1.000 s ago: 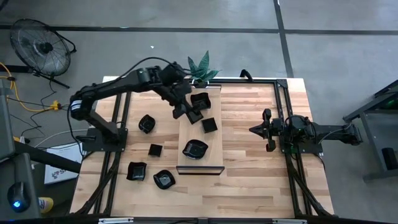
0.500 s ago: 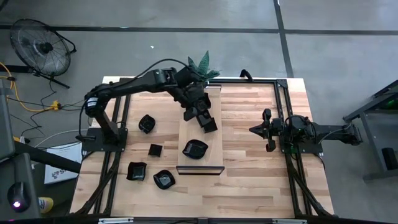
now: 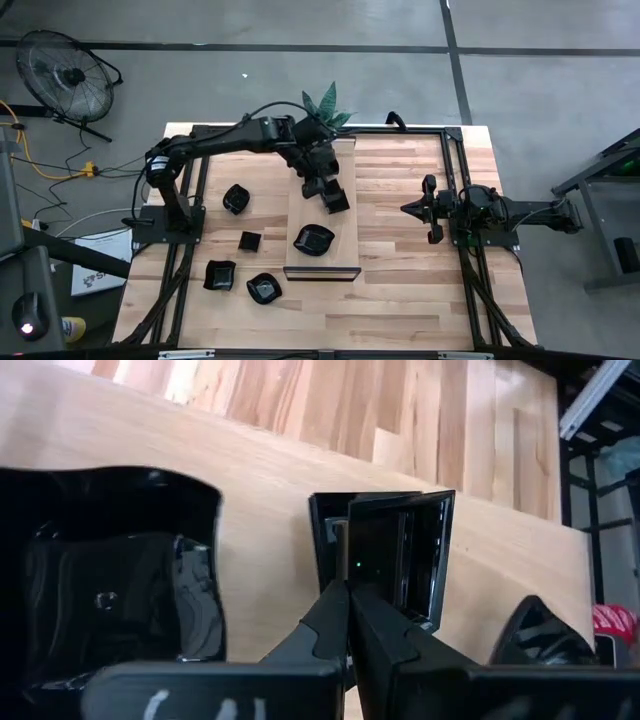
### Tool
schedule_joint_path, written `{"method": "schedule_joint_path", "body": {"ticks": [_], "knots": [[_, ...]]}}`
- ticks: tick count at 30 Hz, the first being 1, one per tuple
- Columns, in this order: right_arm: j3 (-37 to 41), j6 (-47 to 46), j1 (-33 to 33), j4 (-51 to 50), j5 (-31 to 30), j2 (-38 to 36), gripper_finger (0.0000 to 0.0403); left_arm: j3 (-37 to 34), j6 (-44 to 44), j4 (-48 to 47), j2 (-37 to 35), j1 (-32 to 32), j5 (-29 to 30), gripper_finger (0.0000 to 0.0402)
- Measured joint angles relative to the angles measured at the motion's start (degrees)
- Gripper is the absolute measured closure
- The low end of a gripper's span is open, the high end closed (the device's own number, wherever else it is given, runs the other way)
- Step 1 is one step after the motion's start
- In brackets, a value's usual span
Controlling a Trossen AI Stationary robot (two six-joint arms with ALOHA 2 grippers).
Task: Pick & Place Mini shaped plates
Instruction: Stack the black square plate on top of the black square plate on the shelf
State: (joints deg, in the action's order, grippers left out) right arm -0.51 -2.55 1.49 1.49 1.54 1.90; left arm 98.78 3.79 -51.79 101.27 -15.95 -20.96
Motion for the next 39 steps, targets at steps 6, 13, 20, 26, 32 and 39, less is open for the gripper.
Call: {"method": "schedule_joint_path", "body": {"ticks": [6, 13, 20, 26, 32, 39], "knots": [[0.01, 0.00, -0.01, 0.01, 0.00, -0.01, 0.0391, 0.00, 0.53, 2.38, 0.00, -0.02, 0.12, 0.0401], [0.00, 0.00, -0.01, 0.00, 0.00, -0.01, 0.0391, 0.00, 1.04, 2.49, 0.00, 0.20, 0.24, 0.0401], [0.01, 0.00, 0.01, 0.00, 0.00, 0.01, 0.0391, 0.49, 1.17, 4.11, 1.41, 0.75, 0.40, 0.0401], [0.01, 0.00, 0.01, -0.01, 0.05, 0.01, 0.0391, 6.31, 0.90, -1.45, 3.18, 0.94, 1.36, 0.0401], [0.01, 0.00, -0.01, 0.03, 0.15, 0.01, 0.0391, 7.10, 1.06, -4.32, 3.17, 1.40, 3.12, 0.0401], [0.01, 0.00, 0.01, 0.03, 0.17, -0.01, 0.0391, 7.13, 2.00, -4.66, 5.82, 2.21, 4.02, 0.0401]]}}
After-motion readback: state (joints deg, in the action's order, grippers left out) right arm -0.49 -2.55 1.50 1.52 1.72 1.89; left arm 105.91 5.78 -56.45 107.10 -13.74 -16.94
